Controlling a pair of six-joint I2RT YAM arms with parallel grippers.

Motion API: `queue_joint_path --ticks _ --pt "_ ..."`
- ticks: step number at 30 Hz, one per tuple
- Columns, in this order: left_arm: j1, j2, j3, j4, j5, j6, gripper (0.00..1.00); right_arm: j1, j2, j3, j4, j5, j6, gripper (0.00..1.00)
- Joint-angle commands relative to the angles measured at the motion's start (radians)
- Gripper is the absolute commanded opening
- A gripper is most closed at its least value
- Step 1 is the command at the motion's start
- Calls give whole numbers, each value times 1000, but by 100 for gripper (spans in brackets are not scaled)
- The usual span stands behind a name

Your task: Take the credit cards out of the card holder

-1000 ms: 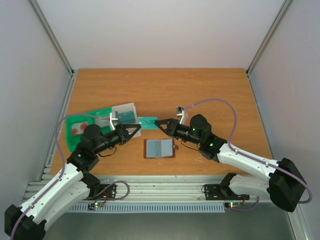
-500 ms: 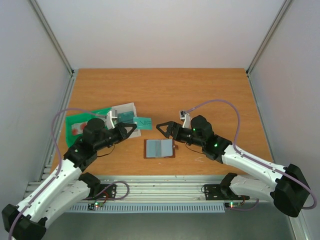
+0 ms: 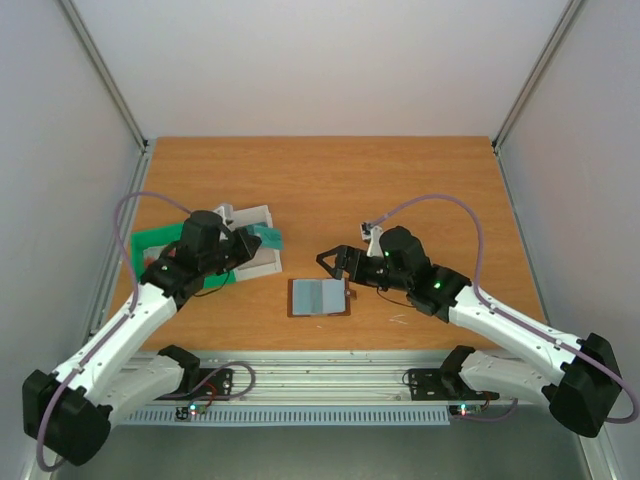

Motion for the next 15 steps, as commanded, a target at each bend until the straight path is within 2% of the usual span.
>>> queue_joint_path --ticks 1,6,15 --pt "67 62 51 -42 -63 75 0 -5 -42 22 -81 47 -21 98" --pt "138 171 89 -35 -45 115 0 -6 -44 21 -92 23 -19 98" --pt "187 327 120 64 -82 130 0 -6 -60 52 -160 49 -49 98"
